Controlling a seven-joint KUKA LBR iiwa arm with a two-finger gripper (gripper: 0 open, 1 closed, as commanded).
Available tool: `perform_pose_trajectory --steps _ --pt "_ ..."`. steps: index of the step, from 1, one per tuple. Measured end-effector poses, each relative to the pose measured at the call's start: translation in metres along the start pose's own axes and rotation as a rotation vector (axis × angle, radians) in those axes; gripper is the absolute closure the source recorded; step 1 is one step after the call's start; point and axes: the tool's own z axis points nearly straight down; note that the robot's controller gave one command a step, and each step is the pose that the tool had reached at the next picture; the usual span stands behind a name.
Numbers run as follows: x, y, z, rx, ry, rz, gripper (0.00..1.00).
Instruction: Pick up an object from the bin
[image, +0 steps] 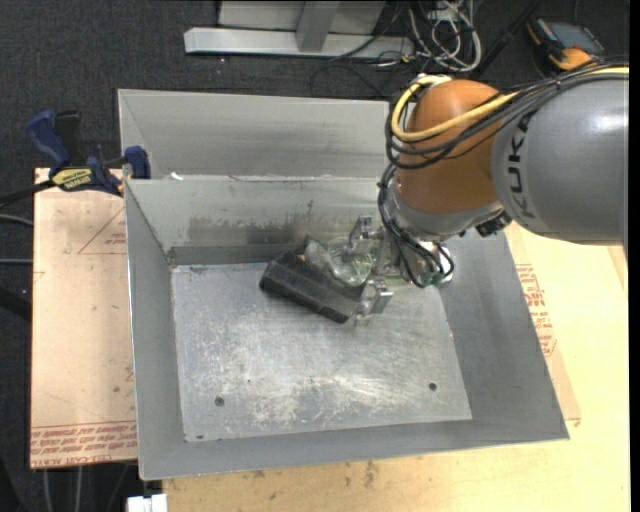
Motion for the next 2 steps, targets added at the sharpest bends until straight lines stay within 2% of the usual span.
perform_pose_trajectory --steps 1,2 --pt "-0.007 0.011 0.029 -0.002 0.014 0.081 0.00" --pt "-0.025 0.026 0.098 0.004 -0.018 0.022 1.00"
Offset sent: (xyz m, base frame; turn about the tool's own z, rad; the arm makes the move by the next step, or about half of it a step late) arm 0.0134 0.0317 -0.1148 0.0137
